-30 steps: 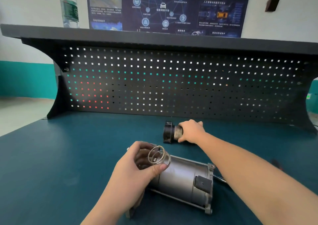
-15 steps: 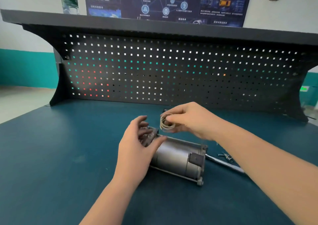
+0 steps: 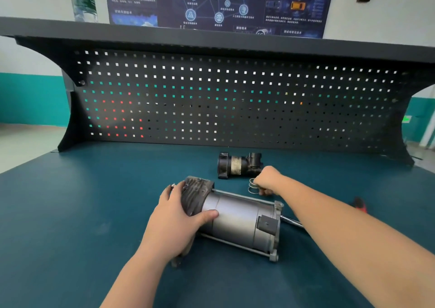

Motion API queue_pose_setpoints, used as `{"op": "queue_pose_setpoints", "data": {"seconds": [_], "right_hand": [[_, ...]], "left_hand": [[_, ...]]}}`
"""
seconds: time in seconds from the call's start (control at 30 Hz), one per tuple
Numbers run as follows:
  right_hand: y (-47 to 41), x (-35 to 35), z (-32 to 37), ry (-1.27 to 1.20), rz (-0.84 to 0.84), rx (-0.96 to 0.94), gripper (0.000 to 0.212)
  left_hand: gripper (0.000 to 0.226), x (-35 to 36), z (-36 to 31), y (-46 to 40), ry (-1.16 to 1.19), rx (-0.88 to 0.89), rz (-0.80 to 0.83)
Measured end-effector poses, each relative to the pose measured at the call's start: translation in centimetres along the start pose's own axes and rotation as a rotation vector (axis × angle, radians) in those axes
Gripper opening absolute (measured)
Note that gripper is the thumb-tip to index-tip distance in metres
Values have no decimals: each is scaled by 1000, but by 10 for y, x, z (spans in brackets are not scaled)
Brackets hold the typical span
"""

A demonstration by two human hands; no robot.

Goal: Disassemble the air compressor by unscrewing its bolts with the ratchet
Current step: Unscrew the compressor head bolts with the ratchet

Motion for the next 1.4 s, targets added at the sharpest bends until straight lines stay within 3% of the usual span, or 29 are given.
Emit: {"op": "queue_pose_setpoints", "data": {"seconds": [0.07,0.13,0.27,0.4,0.47,0.57,0.67,0.73,0.87,0.93,1.03,1.13,1.3,1.4], "right_hand": [[2,-2,-2,-108,15,-1,19],[10,-18,-4,-127,-73,-58,16],[32,-70,-50,-38,-319,-101,29],[46,-115,-148,148,-419,199,35],[44,-115,-186,218,-319,316,40],[37,-96,-207,201,-228,352,36],[30,-87,-202,179,-297,312,22],[26,-87,-202,138,-313,271,21],[20,-91,-218,-262,-182,179,21],[23,-94,-226,-490,-120,213,20],[26,-97,-230,-634,-55,232,21],[30,-101,-228,-716,0,211,20],[44,-124,-214,-1012,14,53,24],[61,-145,-200,-847,-261,-64,30]], "left_hand": [[91,0,2,-2,31,20,-40],[79,-2,4,-4,2,12,-133],[65,-9,7,-1,-294,-93,-301],[47,-18,4,2,-296,-147,-429],[37,-23,-12,6,-221,-78,-558],[29,-21,-66,17,-104,248,-671],[27,0,-128,25,-26,598,-504],[21,31,-162,26,-8,763,-213],[31,118,-190,21,-227,832,344],[34,149,-193,12,-389,832,482],[35,176,-189,-3,-548,830,573],[27,180,-193,-10,-537,861,513],[26,152,-214,-21,-442,1005,133],[30,125,-227,-20,-292,966,-106]]}}
Point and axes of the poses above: each hand's wrist, its own y-axis away from the middle knuckle, its own x-axis out of the palm, z = x × y, the point moved 3 cm from there along -y, towards the middle knuckle, and after that the axes turned 13 degrees about x, right-handed, at the moved point
